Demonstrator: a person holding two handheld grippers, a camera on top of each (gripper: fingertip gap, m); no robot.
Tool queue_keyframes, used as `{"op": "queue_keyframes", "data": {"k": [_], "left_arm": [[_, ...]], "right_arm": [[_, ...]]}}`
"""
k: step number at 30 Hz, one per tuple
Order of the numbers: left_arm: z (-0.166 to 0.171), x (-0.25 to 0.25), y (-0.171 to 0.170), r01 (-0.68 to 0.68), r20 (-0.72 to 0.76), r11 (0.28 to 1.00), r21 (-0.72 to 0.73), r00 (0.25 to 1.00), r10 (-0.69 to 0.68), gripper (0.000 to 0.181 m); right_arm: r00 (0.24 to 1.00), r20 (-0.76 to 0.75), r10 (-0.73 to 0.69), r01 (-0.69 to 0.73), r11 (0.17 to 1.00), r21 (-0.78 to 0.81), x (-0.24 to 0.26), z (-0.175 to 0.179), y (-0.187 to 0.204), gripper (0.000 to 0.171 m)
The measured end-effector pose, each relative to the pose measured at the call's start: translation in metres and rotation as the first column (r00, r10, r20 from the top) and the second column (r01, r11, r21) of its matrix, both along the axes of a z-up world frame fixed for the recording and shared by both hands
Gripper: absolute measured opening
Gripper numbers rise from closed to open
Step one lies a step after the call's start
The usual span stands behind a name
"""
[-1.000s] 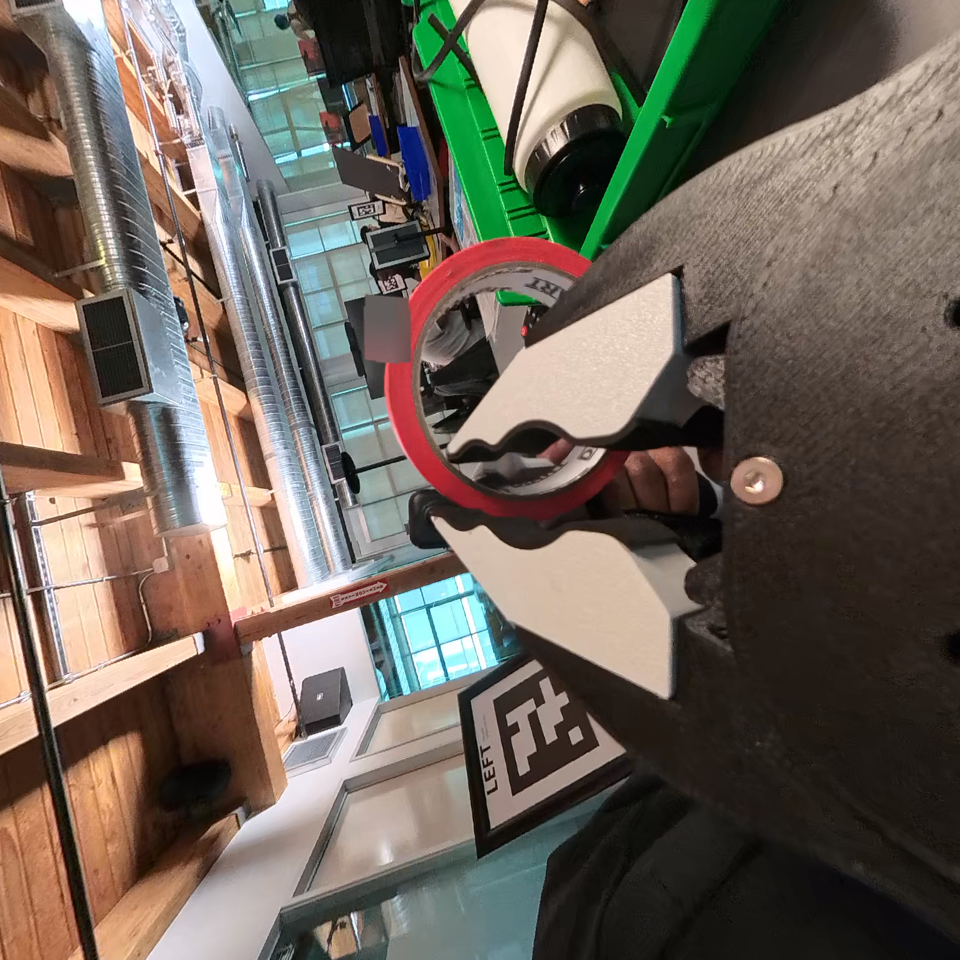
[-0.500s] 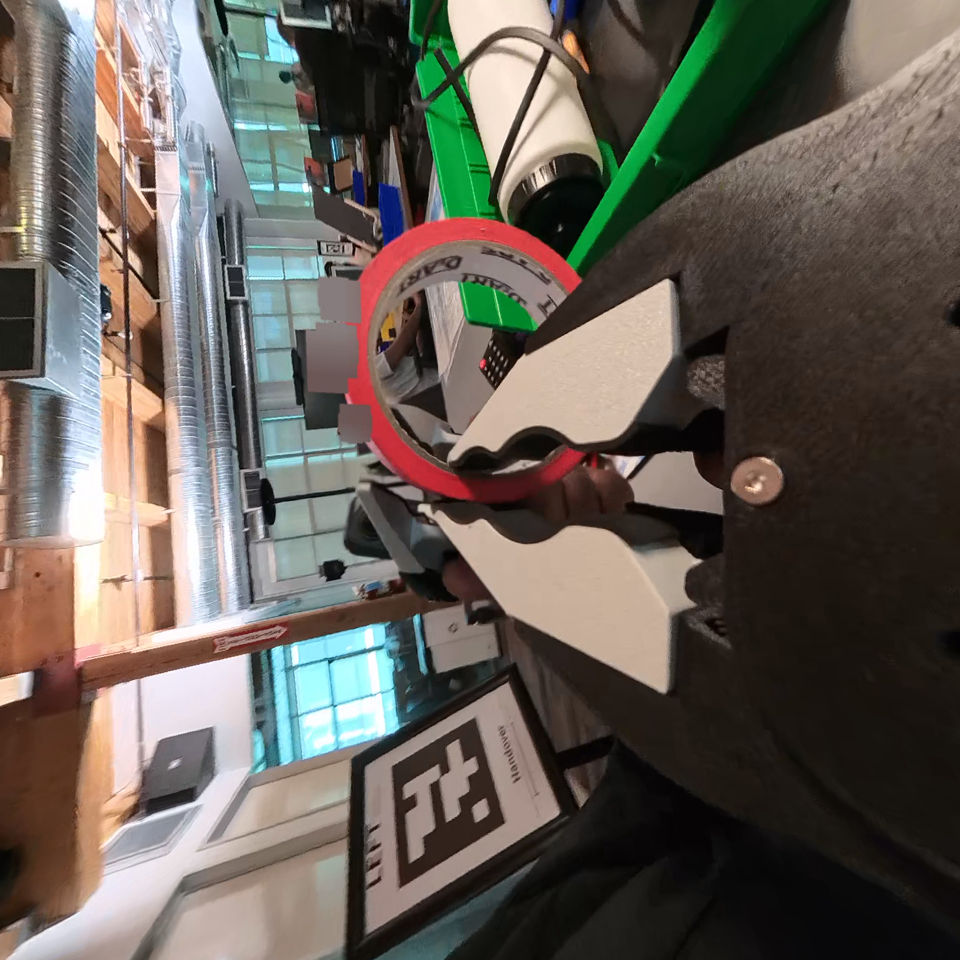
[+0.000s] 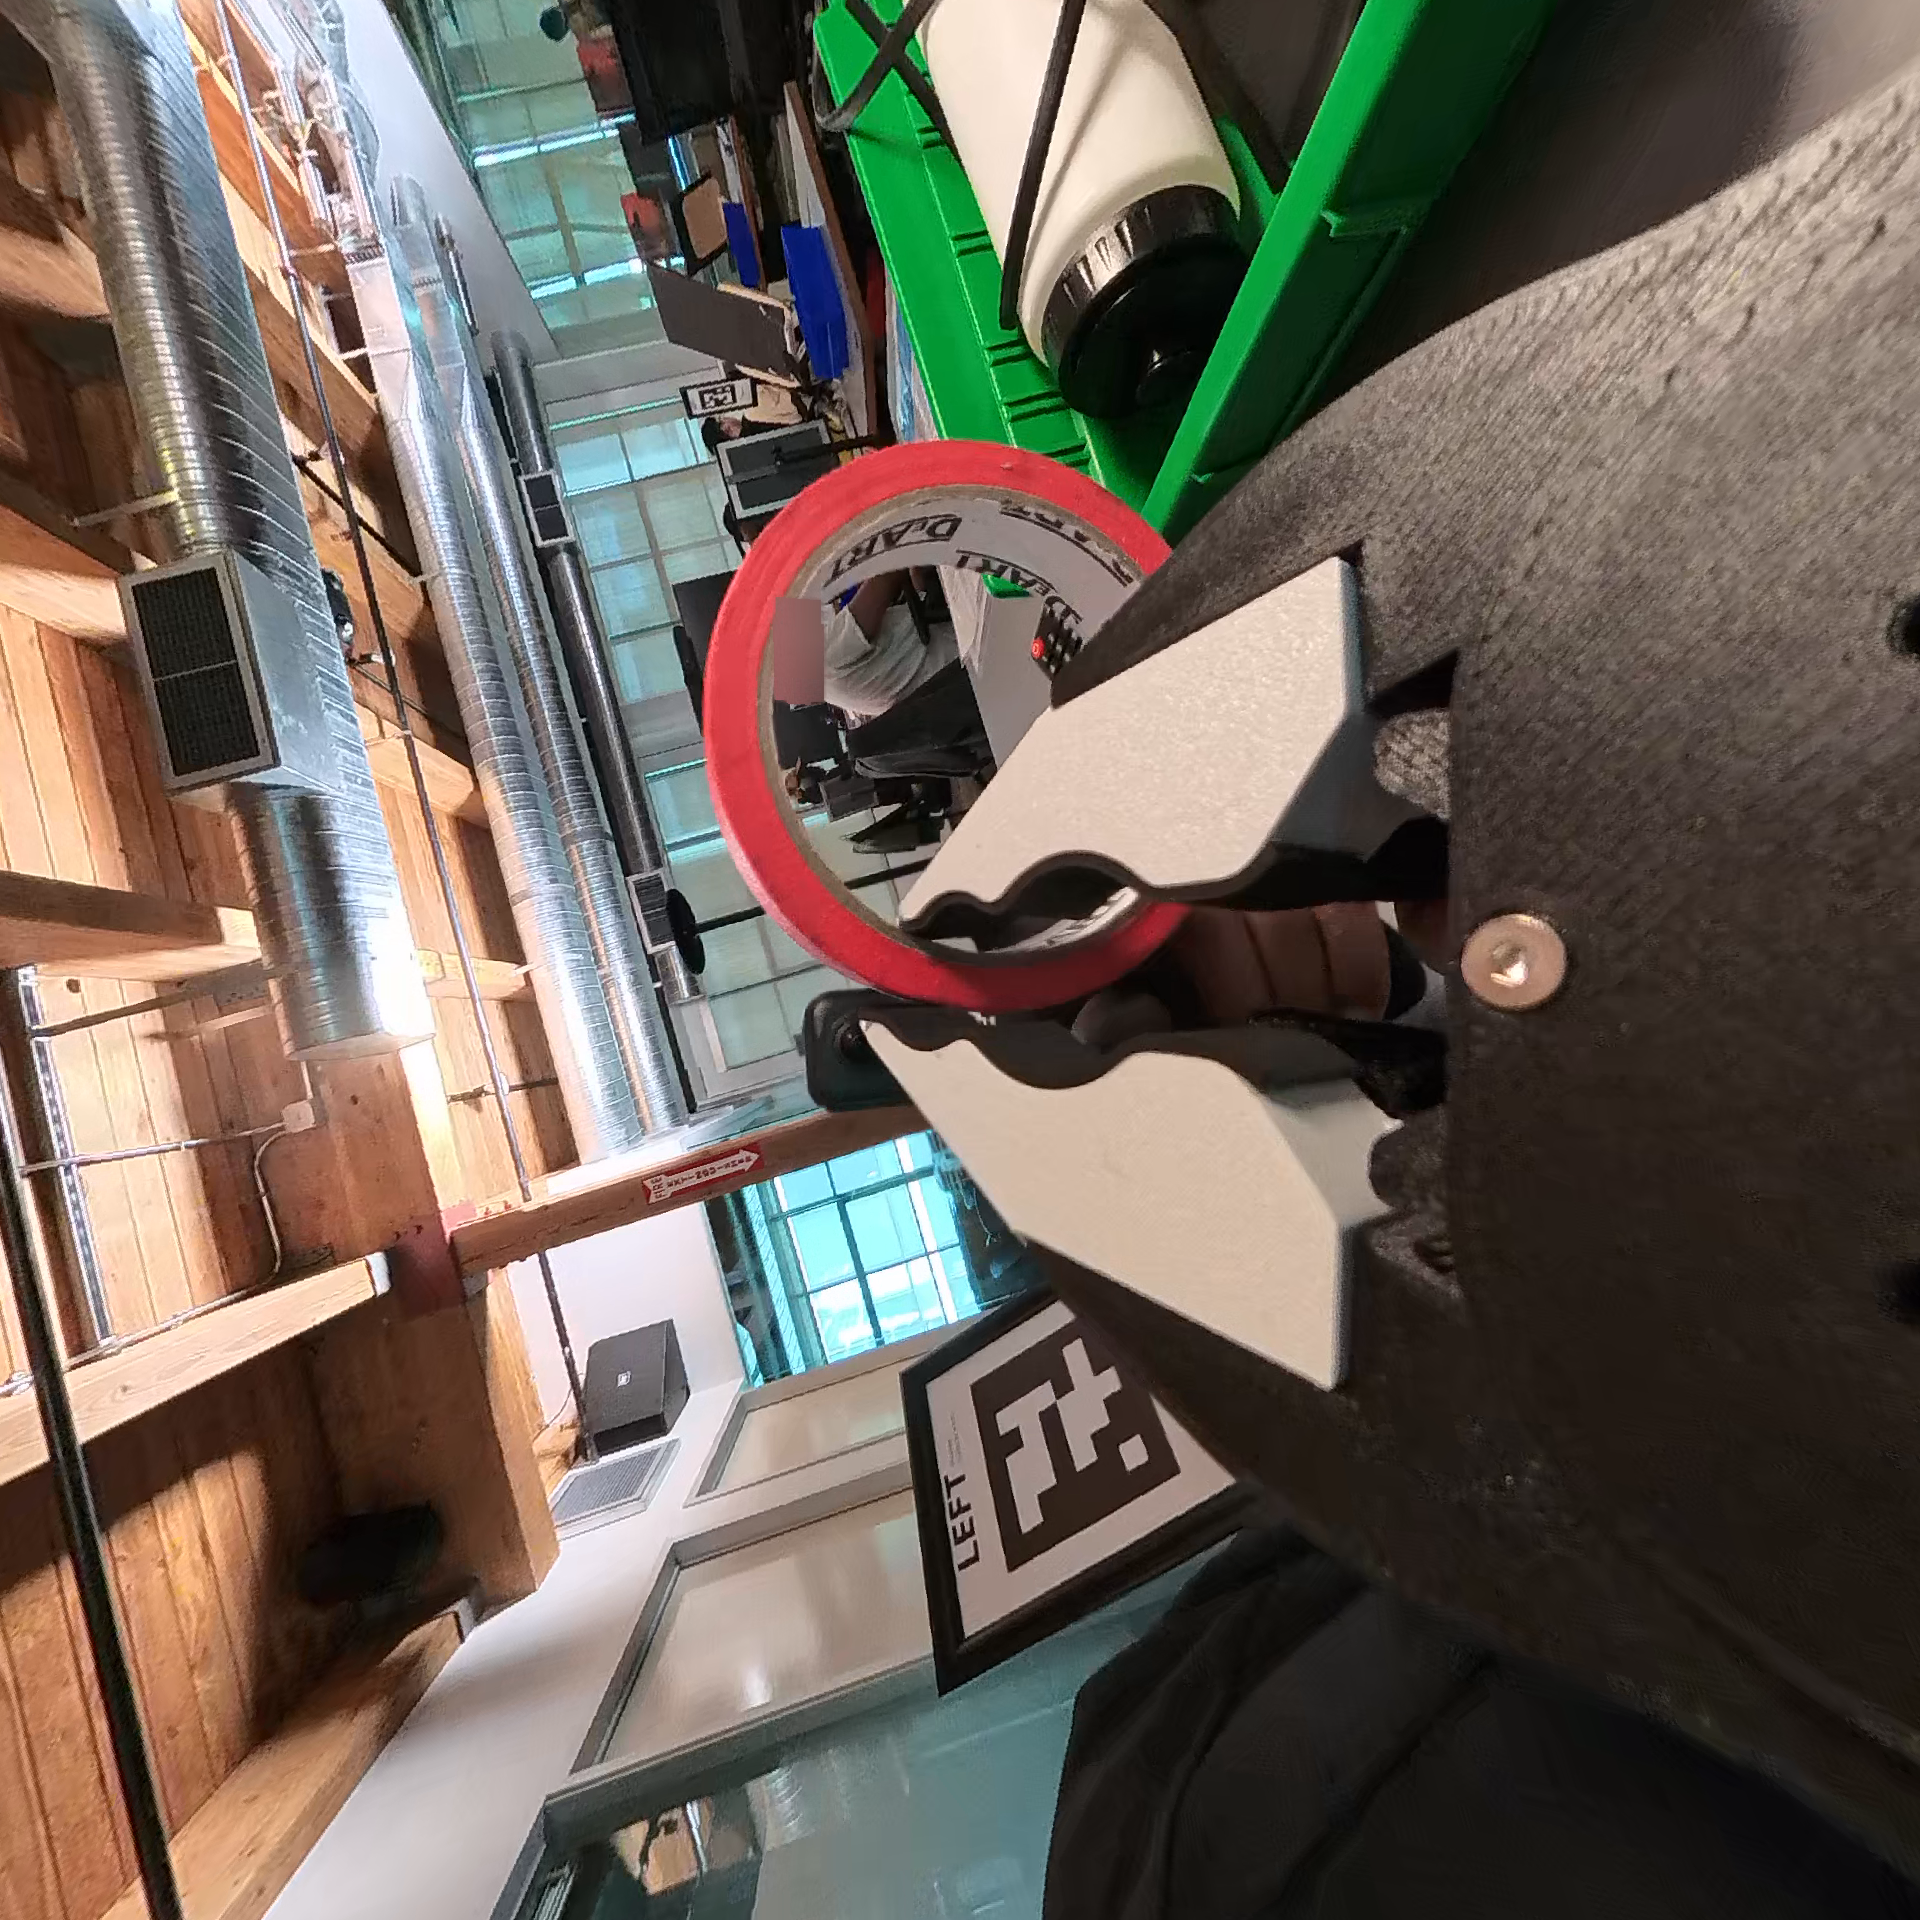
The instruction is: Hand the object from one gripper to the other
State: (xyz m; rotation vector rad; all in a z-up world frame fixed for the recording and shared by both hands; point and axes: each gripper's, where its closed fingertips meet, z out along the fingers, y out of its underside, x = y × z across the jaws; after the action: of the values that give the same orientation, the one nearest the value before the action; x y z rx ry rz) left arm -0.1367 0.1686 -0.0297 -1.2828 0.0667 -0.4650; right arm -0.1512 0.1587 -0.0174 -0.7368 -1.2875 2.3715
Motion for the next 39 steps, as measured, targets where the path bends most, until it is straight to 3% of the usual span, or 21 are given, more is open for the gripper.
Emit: {"op": "queue_keyframes", "data": {"k": [7,12,22,27,33,35,39], "left_arm": [[-0.009,0.005,0.004,-0.031,-0.114,0.999,-0.040,0.993,0.026,0.018],[-0.002,-0.003,0.000,-0.036,-0.059,0.999,-0.012,0.998,0.035,0.017],[0.000,-0.003,-0.001,-0.022,-0.029,1.000,-0.003,0.999,0.022,0.017],[0.006,-0.025,-0.005,-0.078,0.079,0.997,0.024,0.994,0.076,0.017],[0.014,-0.029,-0.012,-0.033,0.182,0.997,0.076,0.983,0.018,0.016],[0.012,-0.025,-0.010,-0.021,0.166,0.998,0.064,0.986,0.010,0.016],[0.012,-0.023,-0.011,-0.011,0.159,0.998,0.069,0.987,0.000,0.016]], "right_arm": [[1.000,0.013,-0.011,0.011,1.000,0.003,-0.003,-0.002,0.000,0.016],[0.998,0.012,-0.068,0.067,0.997,0.037,-0.007,-0.004,0.000,0.027],[0.997,0.003,-0.083,0.083,0.996,0.009,-0.007,-0.001,0.006,0.028],[0.994,-0.010,-0.104,0.104,0.994,-0.023,-0.006,0.003,0.012,0.028],[0.991,-0.020,-0.134,0.135,0.975,0.174,-0.010,-0.013,-0.012,0.032],[0.989,-0.029,-0.142,0.145,0.957,0.252,-0.012,-0.021,-0.019,0.016],[0.988,-0.044,-0.147,0.153,0.944,0.292,-0.011,-0.024,-0.024,0.012]]}}
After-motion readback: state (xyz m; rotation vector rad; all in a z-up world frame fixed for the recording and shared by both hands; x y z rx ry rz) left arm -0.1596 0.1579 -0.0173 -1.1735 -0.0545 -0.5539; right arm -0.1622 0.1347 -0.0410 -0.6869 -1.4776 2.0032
